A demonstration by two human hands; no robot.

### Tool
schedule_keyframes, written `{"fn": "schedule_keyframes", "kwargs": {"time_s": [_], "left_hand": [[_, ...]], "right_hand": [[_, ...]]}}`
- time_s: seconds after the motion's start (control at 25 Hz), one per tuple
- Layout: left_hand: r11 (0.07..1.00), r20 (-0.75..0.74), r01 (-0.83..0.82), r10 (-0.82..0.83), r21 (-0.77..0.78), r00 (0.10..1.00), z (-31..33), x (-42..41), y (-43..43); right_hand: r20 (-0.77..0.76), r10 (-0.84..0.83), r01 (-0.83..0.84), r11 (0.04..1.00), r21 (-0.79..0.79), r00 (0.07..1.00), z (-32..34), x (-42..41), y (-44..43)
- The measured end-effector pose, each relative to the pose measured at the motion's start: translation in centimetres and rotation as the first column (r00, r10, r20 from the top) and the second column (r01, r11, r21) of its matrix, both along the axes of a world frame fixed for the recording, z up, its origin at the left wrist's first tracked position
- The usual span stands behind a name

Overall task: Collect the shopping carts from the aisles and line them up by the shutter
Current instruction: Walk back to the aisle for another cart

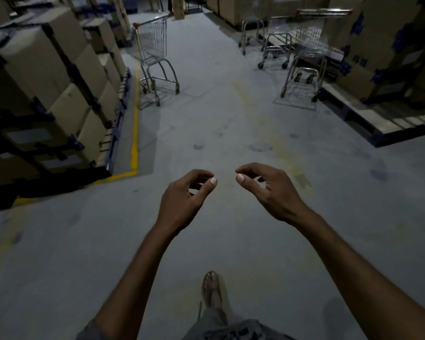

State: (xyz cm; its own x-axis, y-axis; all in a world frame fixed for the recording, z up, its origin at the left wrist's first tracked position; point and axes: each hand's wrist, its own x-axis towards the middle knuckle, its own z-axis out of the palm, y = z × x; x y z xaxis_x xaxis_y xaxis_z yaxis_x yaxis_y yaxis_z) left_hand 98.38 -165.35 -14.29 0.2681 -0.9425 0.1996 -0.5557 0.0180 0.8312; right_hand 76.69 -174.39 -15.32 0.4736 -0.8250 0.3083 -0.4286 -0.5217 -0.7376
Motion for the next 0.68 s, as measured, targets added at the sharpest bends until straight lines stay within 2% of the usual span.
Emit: {"fn": "schedule_keyframes", "kwargs": {"time_s": [0.4,0.68], "left_hand": [[0.999,0.04,0.046,-0.045,-0.003,0.998,0.9,12.1,-20.9],[0.998,0.032,0.07,-0.069,-0.001,0.997,0.3,15.1,-33.7]], "right_hand": [[0.008,-0.078,0.078,0.996,-0.031,0.997,0.6,11.2,-18.8],[0.028,-0.099,0.099,0.995,-0.019,0.995,-0.4,14.6,-31.2]]}}
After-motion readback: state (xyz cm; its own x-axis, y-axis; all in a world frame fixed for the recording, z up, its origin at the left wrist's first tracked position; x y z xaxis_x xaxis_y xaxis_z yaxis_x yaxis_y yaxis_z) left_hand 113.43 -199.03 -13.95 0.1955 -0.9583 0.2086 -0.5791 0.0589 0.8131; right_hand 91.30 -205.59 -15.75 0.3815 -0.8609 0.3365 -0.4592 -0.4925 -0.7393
